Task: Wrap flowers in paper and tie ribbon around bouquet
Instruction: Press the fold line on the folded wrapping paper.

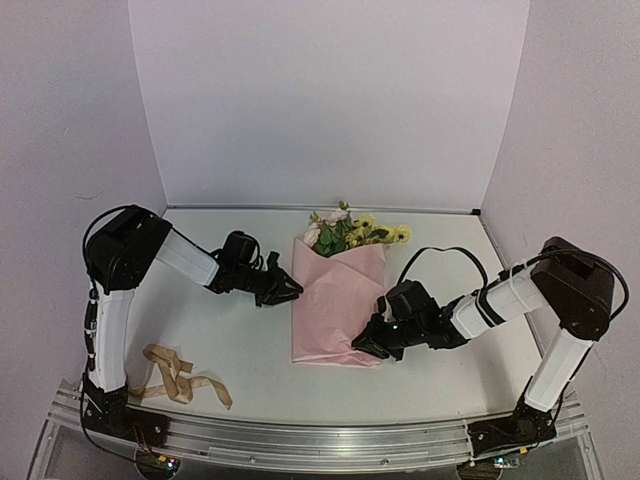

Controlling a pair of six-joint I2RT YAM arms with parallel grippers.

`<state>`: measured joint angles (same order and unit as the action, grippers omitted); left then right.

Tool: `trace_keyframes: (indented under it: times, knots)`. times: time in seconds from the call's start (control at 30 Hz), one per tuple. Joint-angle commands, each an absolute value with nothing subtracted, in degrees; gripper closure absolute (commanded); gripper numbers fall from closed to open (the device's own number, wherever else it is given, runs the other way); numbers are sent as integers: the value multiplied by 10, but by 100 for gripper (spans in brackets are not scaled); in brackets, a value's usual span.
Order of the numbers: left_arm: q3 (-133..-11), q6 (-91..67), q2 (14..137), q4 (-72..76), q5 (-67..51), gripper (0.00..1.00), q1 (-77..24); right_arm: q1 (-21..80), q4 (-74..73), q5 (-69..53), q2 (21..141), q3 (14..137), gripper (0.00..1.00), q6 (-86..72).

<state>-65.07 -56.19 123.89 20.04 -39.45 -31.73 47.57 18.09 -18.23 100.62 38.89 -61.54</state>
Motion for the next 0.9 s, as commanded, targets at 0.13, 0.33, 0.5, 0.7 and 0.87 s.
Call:
trace_keyframes:
  times: [0.13,0.33,0.5,0.7,0.87]
  knots:
    - [-795,-542,1314,112,-378,78,-282,480,109,-148,1032,384,87,-604]
    - [-888,-528,1370,70,-380,78,-248,481,108,-145,1030,381,87,-605]
    - [-979,-530,1426,47,-401,78,-211,480,106,-148,1029,381,87,-604]
    - [-1117,-519,1484,-3,-429,77,-186,481,98,-147,1024,386,87,-602]
    - [-1089,-500,1410,-13,-429,75,-185,482,88,-146,999,393,87,-603]
